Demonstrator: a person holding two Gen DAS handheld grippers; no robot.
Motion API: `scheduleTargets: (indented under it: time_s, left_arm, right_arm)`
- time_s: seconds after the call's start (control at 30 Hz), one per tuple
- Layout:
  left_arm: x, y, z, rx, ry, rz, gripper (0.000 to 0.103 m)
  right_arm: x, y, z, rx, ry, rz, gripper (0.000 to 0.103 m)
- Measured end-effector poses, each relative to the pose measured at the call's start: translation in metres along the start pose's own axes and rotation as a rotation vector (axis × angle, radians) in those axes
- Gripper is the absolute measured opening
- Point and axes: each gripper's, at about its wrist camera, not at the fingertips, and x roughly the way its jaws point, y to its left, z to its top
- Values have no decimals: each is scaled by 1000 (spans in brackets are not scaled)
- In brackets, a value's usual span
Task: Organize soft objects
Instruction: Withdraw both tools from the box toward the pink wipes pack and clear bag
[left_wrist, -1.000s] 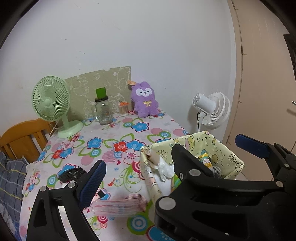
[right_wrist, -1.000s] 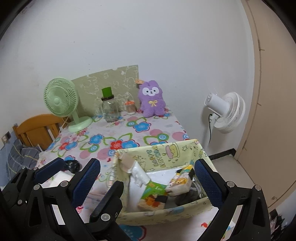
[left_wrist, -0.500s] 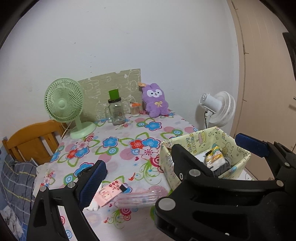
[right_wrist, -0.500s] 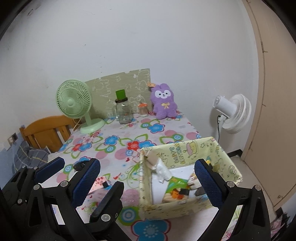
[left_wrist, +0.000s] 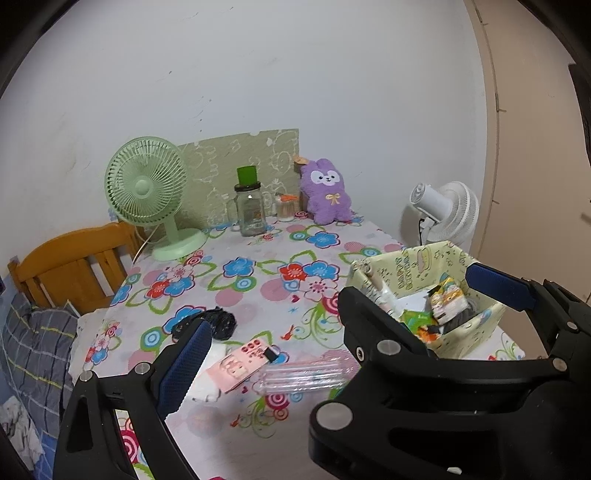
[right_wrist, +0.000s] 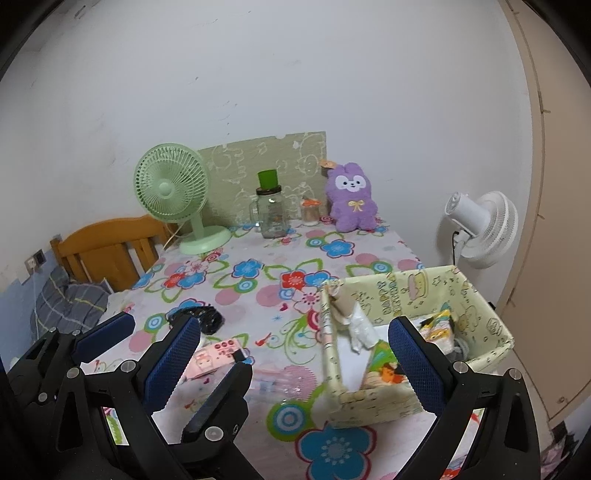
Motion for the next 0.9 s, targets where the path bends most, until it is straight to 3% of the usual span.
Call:
scheduleTargets:
  time_s: [0.9]
  left_arm:
    - [38,45,-53,-33,115,6,97]
  right_arm:
    - [55,42,-46,-36,122,65,103]
